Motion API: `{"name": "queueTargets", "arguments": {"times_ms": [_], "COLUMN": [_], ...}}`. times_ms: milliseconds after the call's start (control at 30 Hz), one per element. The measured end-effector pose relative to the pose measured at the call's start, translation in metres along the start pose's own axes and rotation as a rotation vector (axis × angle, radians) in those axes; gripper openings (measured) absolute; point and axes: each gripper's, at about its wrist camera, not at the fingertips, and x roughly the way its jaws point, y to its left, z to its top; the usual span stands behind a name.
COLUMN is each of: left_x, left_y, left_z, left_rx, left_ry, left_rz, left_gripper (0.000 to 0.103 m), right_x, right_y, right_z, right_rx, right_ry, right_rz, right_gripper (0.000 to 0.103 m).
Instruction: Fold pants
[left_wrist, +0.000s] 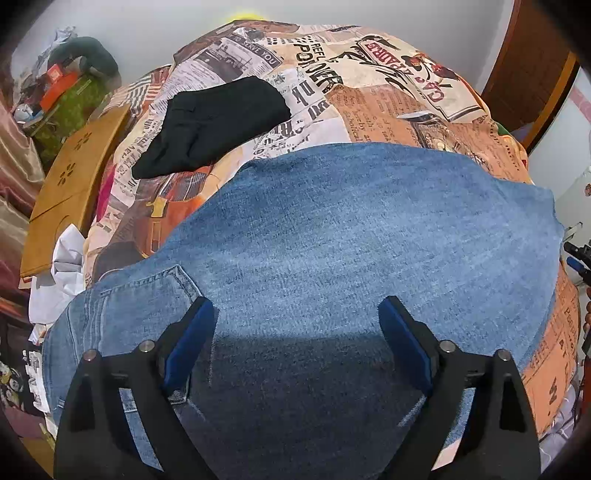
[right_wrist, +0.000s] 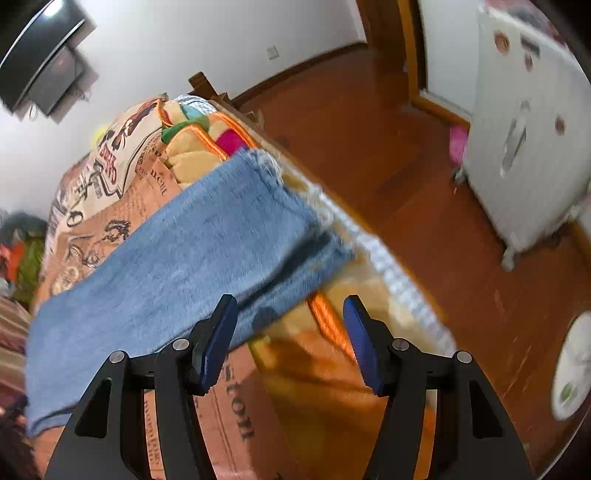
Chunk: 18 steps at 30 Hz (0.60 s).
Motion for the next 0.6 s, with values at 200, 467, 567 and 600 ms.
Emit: {"name": "queueTargets", "arguments": {"times_ms": [200, 467, 567, 600], "left_x": [0.001, 0.005, 0.005, 0.005], "left_y": [0.002, 0.002, 0.000, 0.000], "left_z": [0.000, 0.001, 0.002, 0.003], "left_rx": [-0.007, -0.017, -0.015, -0.016], "left_ry": [-0.003, -0.005, -0.007, -0.006], "left_rz": [-0.005, -0.004, -0.001, -0.001], "left_gripper": [0.096, 0.098, 0.098, 0.098], "right_x": [0.015, 0.040, 0.037, 0.035], "right_y": [-0.003, -0.007, -0.005, -0.003], "right_z": [0.010, 0.023, 0.024, 0.024], "right_rx": [0.088, 0.154, 0.135, 0.122], "right_ry": [-0.005, 0.018, 0.001, -0.011], "right_rz": [0.055, 0.112, 0.121, 0.121], "right_gripper": [0.056, 0.059, 0.050, 0.046]}}
